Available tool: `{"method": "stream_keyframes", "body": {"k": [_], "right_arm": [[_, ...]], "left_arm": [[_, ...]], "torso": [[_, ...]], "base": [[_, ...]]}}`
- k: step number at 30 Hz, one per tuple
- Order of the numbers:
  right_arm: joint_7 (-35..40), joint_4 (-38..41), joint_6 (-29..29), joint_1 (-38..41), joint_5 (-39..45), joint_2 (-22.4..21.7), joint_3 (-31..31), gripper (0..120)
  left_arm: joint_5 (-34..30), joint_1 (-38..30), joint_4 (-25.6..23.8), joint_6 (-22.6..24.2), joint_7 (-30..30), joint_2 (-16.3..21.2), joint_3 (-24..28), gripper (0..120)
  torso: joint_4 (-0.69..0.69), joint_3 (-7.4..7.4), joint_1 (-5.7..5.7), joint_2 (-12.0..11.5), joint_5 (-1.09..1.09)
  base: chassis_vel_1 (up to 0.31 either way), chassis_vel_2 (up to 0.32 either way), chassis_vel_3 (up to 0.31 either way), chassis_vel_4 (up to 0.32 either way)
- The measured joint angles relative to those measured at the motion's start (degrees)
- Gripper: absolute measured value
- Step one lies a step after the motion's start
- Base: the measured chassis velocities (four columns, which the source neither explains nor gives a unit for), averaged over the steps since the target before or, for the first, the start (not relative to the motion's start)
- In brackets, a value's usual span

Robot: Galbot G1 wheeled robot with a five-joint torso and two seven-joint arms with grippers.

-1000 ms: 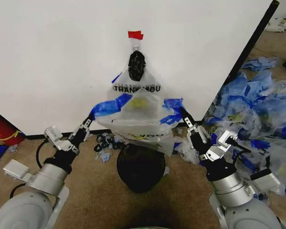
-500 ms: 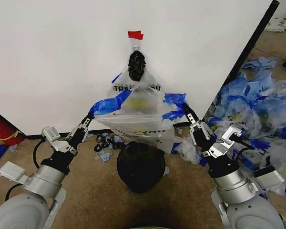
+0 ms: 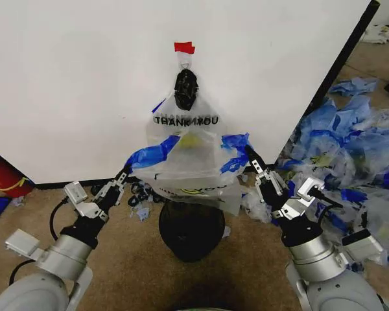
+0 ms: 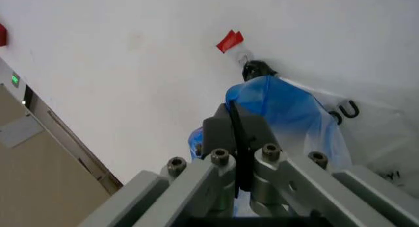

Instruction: Pick up the garbage bag from the wall and place it over the trash bin.

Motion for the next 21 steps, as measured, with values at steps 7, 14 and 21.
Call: {"method": "stream_keyframes", "body": {"k": [7, 14, 21], "right_arm": [[0.7, 0.0, -0.1, 2.8, -0.4, 1.2, -3.6, 0], [1.4, 0.0, -0.3, 5.4, -0.3, 1.9, -5.4, 0], [2.0, 0.0, -0.7, 8.9, 2.1, 1.4, -6.2, 0]], "left_arm": [[2.0, -1.4, 0.0, 0.3, -2.3, -0.4, 3.1, 0], [2.2, -2.1, 0.0, 0.2, -4.9, -0.9, 5.1, 0], [-1.2, -3.1, 0.0, 0.3, -4.9, 0.2, 2.2, 0]], "torso": [[0.00, 0.00, 0.00, 0.0, 0.01], [0.00, 0.00, 0.00, 0.0, 0.00], [0.00, 0.00, 0.00, 0.0, 0.01]], "base": [[0.000, 0.000, 0.000, 0.000], [0.000, 0.000, 0.000, 0.000], [0.000, 0.000, 0.000, 0.000]]}}
